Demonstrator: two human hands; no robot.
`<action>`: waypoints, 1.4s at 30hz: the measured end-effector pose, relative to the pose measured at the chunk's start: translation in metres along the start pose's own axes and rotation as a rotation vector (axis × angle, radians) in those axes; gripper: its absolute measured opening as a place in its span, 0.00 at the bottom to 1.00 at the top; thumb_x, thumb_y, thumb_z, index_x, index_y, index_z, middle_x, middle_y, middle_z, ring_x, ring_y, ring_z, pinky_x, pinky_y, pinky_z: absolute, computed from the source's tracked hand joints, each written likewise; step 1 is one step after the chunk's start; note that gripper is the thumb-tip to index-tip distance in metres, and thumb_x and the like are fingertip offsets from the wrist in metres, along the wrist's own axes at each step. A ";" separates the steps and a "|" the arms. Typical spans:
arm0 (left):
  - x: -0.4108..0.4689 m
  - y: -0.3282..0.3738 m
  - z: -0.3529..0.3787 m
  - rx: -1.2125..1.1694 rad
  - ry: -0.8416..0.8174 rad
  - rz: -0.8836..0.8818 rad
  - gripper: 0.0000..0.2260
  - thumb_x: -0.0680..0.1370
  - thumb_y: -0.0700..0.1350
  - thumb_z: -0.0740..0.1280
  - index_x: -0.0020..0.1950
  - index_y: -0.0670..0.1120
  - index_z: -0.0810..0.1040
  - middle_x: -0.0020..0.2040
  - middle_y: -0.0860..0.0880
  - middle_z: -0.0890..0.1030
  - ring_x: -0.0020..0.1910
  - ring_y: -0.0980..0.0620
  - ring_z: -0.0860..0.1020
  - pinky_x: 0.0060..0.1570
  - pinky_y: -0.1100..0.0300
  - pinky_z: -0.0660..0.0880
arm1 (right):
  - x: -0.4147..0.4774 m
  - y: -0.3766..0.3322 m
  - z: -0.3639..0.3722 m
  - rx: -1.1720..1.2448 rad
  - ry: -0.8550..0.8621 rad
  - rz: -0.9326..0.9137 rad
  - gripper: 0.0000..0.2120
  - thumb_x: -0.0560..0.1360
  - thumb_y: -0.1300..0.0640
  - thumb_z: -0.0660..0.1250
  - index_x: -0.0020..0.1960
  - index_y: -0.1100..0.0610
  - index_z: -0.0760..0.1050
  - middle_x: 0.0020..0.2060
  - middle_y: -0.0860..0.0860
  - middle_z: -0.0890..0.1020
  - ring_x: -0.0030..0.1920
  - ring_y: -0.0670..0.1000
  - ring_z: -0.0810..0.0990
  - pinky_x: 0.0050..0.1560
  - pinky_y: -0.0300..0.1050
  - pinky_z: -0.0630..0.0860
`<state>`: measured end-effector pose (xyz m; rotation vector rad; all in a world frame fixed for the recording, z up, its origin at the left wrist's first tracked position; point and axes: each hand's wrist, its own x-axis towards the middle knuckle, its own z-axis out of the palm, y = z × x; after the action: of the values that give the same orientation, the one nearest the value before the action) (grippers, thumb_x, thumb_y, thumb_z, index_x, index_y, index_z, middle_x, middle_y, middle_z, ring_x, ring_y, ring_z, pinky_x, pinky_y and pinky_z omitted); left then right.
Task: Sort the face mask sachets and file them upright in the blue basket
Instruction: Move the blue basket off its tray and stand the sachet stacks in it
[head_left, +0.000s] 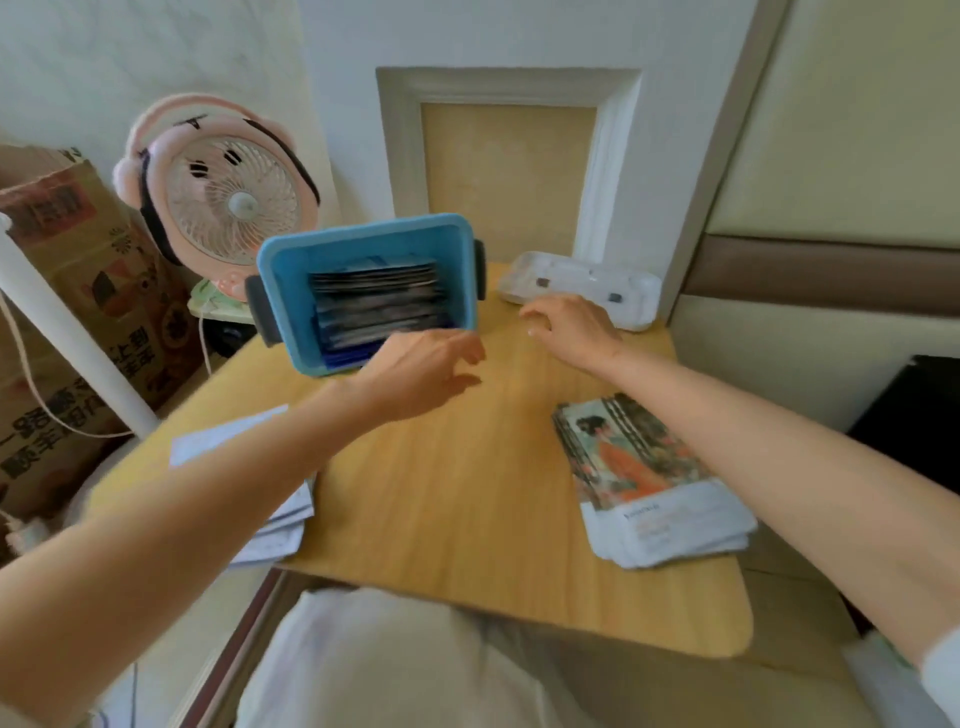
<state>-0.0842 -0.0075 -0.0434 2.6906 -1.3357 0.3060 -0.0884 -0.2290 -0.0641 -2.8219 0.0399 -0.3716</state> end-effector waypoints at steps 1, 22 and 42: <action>0.000 0.017 0.005 -0.071 -0.086 -0.011 0.19 0.75 0.54 0.66 0.64 0.50 0.71 0.62 0.52 0.76 0.56 0.53 0.77 0.53 0.56 0.75 | -0.017 0.013 -0.002 0.022 -0.022 0.078 0.13 0.78 0.56 0.62 0.61 0.53 0.76 0.61 0.52 0.78 0.59 0.53 0.76 0.58 0.48 0.73; -0.040 0.144 0.080 -0.319 -0.220 -0.126 0.54 0.66 0.66 0.70 0.77 0.44 0.42 0.77 0.47 0.43 0.76 0.46 0.43 0.75 0.50 0.45 | -0.124 0.031 -0.041 0.768 -0.517 0.803 0.08 0.71 0.60 0.72 0.45 0.61 0.74 0.39 0.57 0.81 0.37 0.54 0.80 0.44 0.47 0.78; -0.079 0.016 0.040 -1.390 0.321 -0.791 0.16 0.70 0.35 0.72 0.56 0.41 0.76 0.48 0.45 0.83 0.47 0.48 0.81 0.44 0.57 0.78 | -0.073 -0.030 -0.044 0.611 -0.451 0.084 0.16 0.69 0.60 0.72 0.55 0.54 0.74 0.49 0.49 0.81 0.51 0.50 0.81 0.49 0.46 0.79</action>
<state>-0.1383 0.0357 -0.1005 1.5932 -0.0951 -0.2204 -0.1701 -0.2080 -0.0328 -2.2235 -0.0442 0.2438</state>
